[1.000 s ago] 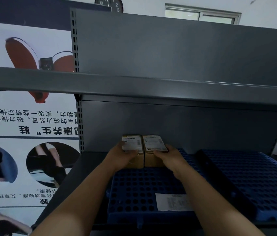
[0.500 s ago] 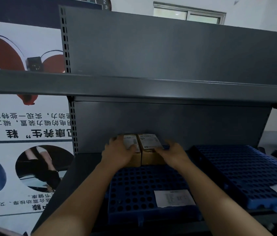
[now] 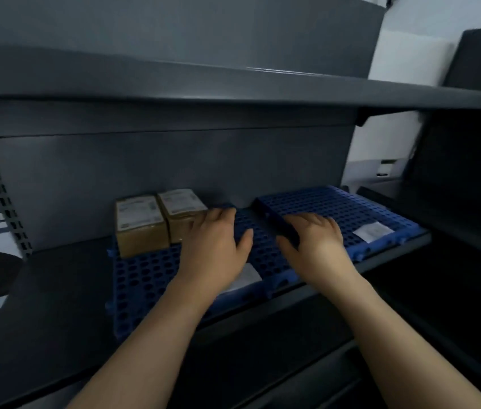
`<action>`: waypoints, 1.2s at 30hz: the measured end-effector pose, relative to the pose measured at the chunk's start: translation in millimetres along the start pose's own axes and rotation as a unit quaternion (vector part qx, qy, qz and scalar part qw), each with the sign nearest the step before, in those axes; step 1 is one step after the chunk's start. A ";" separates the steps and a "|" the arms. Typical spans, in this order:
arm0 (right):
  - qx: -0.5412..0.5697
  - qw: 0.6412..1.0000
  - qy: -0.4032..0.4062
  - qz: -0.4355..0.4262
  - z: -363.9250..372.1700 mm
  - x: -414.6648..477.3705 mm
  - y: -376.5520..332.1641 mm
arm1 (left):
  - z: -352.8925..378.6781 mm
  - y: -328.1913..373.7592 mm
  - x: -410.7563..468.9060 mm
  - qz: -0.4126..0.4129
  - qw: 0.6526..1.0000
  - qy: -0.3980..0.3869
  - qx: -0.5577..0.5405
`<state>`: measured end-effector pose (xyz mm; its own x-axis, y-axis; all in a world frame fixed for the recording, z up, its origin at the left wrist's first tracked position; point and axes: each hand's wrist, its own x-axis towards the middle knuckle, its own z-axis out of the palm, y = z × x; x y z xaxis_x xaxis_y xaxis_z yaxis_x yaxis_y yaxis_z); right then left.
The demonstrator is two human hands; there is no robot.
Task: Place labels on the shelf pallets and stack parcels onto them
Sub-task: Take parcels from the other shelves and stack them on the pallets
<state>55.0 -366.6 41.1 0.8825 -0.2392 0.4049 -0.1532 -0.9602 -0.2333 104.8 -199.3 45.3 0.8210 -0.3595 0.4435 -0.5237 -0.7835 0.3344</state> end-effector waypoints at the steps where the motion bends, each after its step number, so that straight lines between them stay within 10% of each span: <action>1: -0.010 1.000 0.008 0.011 -5.7 -10.4 9.8 | 5.8 11.9 -2.7 0.013 1.000 -0.005 -0.001; 15: -0.090 0.970 0.027 0.222 -111.9 -184.8 182.2 | 68.1 231.4 -77.0 0.202 0.974 -0.078 -0.072; 36: -0.204 0.829 0.085 0.513 -314.1 -529.5 406.5 | 130.8 626.8 -296.0 0.448 0.848 -0.186 -0.212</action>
<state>-614.2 -675.4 9.5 0.1242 -0.9442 0.3050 -0.9530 -0.1991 -0.2283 -436.8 -650.3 14.8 0.0235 -0.9116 0.4105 -0.9456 0.1130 0.3052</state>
